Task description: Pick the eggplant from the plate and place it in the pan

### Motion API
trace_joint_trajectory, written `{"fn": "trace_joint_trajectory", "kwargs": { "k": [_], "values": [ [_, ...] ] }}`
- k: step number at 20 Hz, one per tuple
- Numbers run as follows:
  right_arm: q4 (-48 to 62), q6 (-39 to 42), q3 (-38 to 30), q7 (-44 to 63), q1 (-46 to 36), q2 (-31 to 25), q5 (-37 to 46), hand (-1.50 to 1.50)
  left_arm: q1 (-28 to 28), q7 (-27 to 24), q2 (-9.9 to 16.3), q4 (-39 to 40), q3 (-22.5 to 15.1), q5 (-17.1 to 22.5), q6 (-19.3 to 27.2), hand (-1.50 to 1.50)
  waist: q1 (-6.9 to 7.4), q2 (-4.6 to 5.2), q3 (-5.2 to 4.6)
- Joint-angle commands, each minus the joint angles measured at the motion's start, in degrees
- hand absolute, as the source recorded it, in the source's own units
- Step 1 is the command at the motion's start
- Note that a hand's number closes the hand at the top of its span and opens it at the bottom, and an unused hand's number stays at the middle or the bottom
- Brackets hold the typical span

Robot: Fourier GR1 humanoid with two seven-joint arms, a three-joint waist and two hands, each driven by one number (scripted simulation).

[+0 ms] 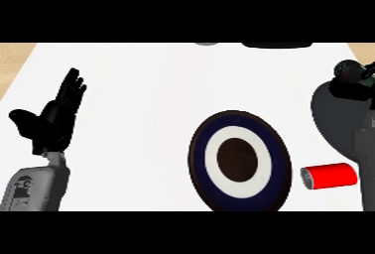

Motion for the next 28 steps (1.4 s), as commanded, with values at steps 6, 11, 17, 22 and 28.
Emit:
{"fn": "trace_joint_trajectory", "kwargs": {
  "k": [6, 11, 17, 22, 28],
  "values": [
    [26.5, -11.2, -10.1, -15.9, 0.1, -11.7, -2.3, 1.50, 1.8, -2.4, -1.3, -0.2, -2.1, -1.2, -0.5, 0.00, 1.33, 0.39, 0.05],
    [42.7, -17.6, -15.5, -29.0, -1.8, -16.0, -8.4, 1.50, -1.6, 0.9, -0.7, 0.7, -1.0, -1.3, 0.7, 0.00, 1.51, 0.60, 0.13],
    [54.2, -18.5, -21.8, -39.3, -6.0, -16.5, -17.7, 1.50, 2.5, 0.4, 0.2, -3.1, -0.7, 1.0, -2.4, 0.00, 2.43, 0.66, 0.24],
    [59.1, -3.6, -25.5, -44.1, -7.2, -15.9, -25.3, -1.50, -0.1, 0.3, -0.3, -1.3, -0.9, 0.4, -1.7, 0.00, 2.00, 0.74, 0.32],
    [64.5, -10.8, -26.7, -54.5, -7.8, -15.1, -26.5, -1.50, -0.8, -1.5, -0.1, 1.3, 0.5, 0.8, -1.6, 0.00, 1.75, 0.58, 0.15]
  ]
}}
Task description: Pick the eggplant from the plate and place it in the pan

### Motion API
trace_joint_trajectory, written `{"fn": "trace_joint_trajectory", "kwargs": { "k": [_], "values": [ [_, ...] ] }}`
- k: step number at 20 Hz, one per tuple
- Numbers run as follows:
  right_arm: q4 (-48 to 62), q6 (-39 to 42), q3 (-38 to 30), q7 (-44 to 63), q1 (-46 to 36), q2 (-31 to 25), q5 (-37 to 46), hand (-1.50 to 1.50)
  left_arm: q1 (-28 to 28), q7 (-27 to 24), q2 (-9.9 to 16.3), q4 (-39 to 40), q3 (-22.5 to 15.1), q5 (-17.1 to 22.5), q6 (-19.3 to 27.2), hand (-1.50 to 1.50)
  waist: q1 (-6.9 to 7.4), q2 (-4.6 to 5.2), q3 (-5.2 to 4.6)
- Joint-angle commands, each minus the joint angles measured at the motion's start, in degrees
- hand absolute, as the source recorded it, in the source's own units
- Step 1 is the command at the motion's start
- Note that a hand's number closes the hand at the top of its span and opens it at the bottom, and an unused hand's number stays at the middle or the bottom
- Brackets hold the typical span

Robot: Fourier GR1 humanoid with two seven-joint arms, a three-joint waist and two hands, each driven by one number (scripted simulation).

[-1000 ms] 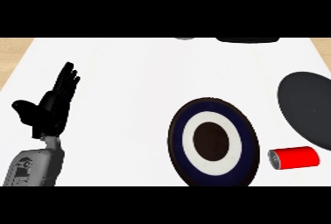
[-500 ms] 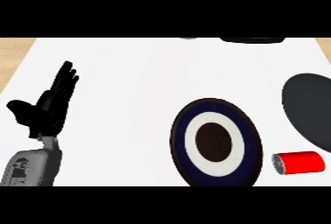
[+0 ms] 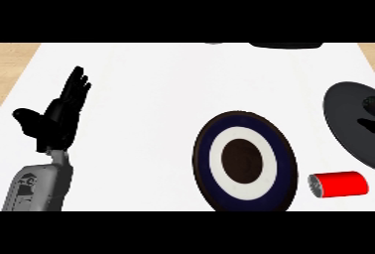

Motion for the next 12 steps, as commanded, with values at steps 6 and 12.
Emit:
{"fn": "trace_joint_trajectory", "kwargs": {
  "k": [6, 12],
  "values": [
    [-3.9, -3.4, -10.1, -16.8, 1.5, 0.8, -12.6, -1.50, 1.8, -0.1, 1.8, -0.7, 1.5, 0.7, -1.3, 0.00, -1.36, -0.62, -0.11],
    [-13.2, 12.4, -12.6, -20.4, 10.3, 6.5, -22.3, -1.50, 5.5, -1.9, -0.9, -1.5, 0.4, -1.1, 1.4, 0.00, -3.91, -1.74, -0.41]
  ]
}}
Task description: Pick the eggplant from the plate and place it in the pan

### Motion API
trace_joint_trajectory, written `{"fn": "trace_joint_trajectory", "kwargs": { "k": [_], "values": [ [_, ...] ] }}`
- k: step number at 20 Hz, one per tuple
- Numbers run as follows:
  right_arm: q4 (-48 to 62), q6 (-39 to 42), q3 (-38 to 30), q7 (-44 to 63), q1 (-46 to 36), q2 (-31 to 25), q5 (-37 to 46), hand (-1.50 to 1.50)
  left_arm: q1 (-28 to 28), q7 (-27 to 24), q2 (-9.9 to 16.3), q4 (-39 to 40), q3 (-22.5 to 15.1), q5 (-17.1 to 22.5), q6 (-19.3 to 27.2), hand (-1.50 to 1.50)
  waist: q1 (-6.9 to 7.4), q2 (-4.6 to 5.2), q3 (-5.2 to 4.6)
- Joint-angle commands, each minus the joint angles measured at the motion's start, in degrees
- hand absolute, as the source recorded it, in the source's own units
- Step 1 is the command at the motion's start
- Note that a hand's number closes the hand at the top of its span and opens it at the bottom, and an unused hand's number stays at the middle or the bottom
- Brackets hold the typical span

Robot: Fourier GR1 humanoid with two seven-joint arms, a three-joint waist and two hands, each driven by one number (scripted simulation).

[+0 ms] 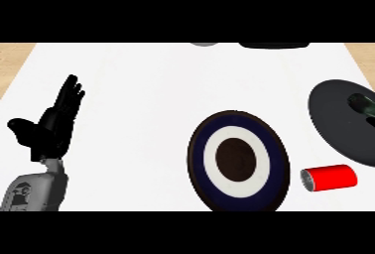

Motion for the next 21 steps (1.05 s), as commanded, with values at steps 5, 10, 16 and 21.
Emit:
{"fn": "trace_joint_trajectory", "kwargs": {
  "k": [5, 10, 16, 21],
  "values": [
    [-19.4, 14.6, 0.5, -1.0, 12.3, 9.0, -8.0, -1.50, 1.8, -0.6, 0.3, -0.3, 0.7, -1.6, 1.8, 0.00, -2.49, -0.92, -0.33],
    [-36.1, 17.9, 1.2, 3.0, 21.8, 14.5, -10.3, -1.50, 1.7, 2.2, 1.1, -2.0, 2.0, 0.1, 1.2, 0.00, -3.33, -1.18, -0.45],
    [-60.6, 21.9, 2.3, 8.7, 37.2, 26.0, -13.5, -1.50, 2.5, 0.0, 0.8, -0.5, 1.6, 0.5, -0.1, 0.00, -2.77, -0.47, -0.38],
    [-78.5, 18.4, 8.6, 15.6, 49.6, 29.9, -16.2, -1.50, -3.2, 1.2, 1.5, 2.5, 1.9, -0.1, 0.5, 0.00, -1.26, 0.15, -0.12]
  ]
}}
